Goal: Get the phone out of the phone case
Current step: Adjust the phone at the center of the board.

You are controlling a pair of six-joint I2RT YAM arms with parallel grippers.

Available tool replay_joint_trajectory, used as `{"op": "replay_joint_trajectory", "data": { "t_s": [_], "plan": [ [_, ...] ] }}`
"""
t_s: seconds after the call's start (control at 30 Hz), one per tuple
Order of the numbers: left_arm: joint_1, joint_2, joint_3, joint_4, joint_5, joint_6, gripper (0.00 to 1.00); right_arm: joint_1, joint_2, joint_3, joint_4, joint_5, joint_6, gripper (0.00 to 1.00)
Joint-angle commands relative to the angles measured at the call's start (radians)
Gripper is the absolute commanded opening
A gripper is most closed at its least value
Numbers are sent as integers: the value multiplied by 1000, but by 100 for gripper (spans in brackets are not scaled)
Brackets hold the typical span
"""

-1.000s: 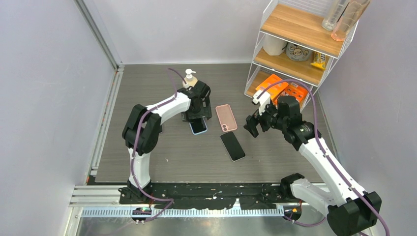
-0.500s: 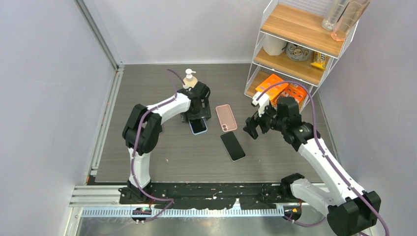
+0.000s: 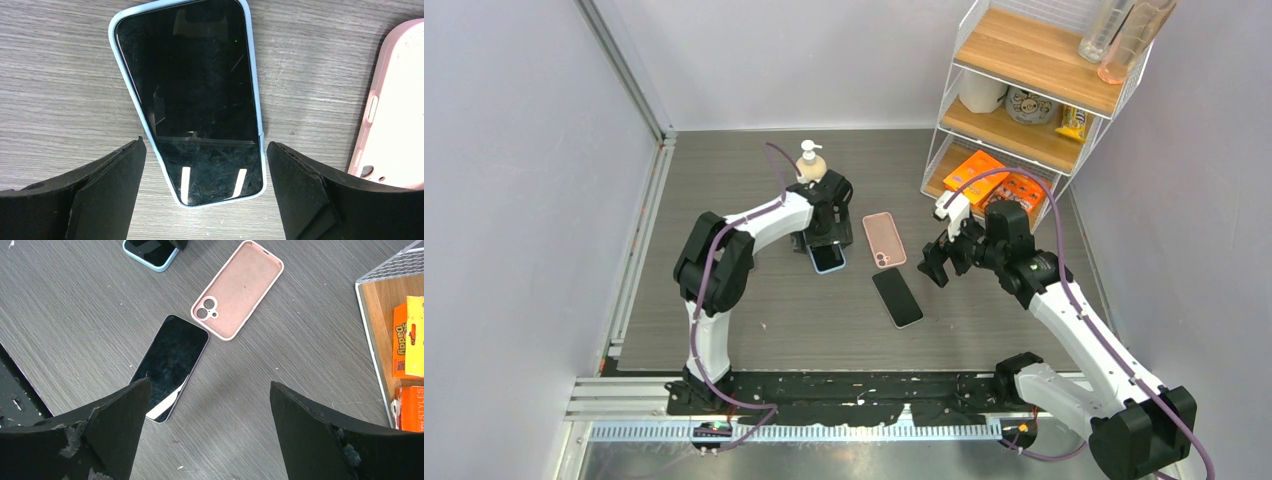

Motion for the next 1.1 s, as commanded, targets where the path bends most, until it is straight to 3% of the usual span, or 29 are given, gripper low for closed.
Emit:
{"op": "replay_joint_trajectory", "data": {
  "t_s": [0.0, 0.47, 0.77, 0.9, 1.07],
  "plan": [
    [-6, -5, 6, 18, -19, -8, 100, -2, -7, -1, 27, -20, -20, 95],
    [-23, -20, -24, -20, 7, -19, 91, -3, -20, 4, 9, -37, -23, 95],
    [-24, -23, -103, 25, 46, -24, 76, -2, -25, 4, 2, -44, -24, 95],
    [-25, -72, -161, 70, 70, -18, 59, -3, -24, 3, 1, -44, -25, 95],
    [-36, -158, -254, 117, 73, 67, 55, -3, -20, 4, 7, -43, -24, 95]
  ]
}}
